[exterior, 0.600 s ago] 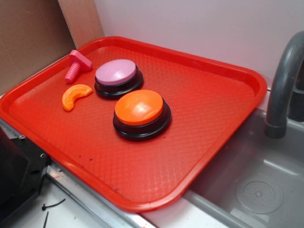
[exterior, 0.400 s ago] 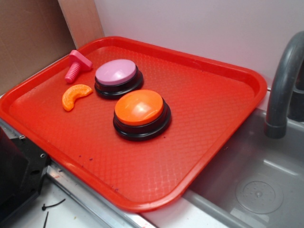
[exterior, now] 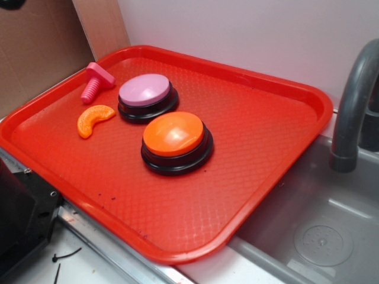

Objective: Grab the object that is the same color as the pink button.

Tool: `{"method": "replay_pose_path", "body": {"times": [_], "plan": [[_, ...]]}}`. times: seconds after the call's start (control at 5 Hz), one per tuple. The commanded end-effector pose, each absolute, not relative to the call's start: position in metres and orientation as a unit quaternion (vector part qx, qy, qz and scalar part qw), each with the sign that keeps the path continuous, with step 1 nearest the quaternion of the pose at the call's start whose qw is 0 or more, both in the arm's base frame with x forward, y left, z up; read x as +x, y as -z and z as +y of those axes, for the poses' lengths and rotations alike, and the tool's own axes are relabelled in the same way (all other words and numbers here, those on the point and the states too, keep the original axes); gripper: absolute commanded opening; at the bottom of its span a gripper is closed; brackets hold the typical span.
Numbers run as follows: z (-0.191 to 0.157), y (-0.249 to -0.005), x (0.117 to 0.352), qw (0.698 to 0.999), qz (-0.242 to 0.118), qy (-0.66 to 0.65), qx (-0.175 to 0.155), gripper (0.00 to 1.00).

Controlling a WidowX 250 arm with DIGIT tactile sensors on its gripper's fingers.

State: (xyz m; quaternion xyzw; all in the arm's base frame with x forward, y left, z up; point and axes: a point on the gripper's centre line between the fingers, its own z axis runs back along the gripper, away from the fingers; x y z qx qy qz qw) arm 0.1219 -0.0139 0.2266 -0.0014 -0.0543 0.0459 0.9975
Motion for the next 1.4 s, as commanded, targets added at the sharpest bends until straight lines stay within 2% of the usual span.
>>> {"method": "replay_pose_path", "body": {"times": [0.0, 0.2, 0.6, 0.8, 1.0, 1.2], "plan": [[0.016, -0.189, 0.141, 0.973, -0.117, -0.2, 0.003, 1.0], [0.039, -0.161, 0.153, 0.953, -0.127, -0.275, -0.006, 1.0], [0.099, -0.107, 0.195, 0.926, -0.179, -0.329, 0.038, 1.0], [0.112, -0.09, 0.21, 0.923, -0.186, -0.335, 0.029, 1.0], [0.128, -0.064, 0.231, 0.917, -0.176, -0.353, 0.052, 1.0], [0.139, -0.048, 0.237, 0.916, -0.167, -0.361, 0.054, 1.0]]}}
